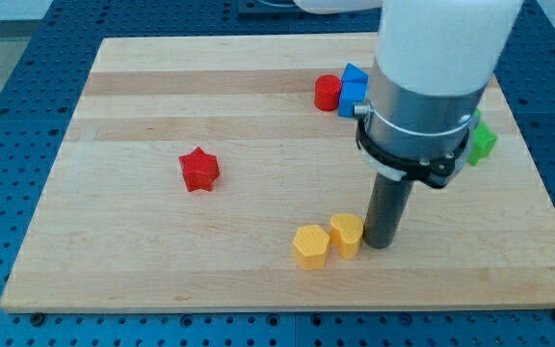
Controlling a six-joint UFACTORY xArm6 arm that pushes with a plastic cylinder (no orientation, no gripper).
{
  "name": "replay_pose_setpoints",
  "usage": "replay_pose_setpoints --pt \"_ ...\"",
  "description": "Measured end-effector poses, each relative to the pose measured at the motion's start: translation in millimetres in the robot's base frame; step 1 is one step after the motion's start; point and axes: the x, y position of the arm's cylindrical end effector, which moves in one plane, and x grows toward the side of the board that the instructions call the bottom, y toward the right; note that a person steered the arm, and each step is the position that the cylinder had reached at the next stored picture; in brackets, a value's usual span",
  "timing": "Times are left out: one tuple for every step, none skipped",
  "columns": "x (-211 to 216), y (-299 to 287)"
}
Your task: Slide yellow heart closer to yellow hexagon
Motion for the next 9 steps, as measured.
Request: replay_pose_setpoints --pt "7 0" --pt "7 13" --pt "2 30" --pt "-7 33" --pt "-18 30" --pt "-22 27" --pt "-21 16" --pt "-14 3" --pt "-9 -7"
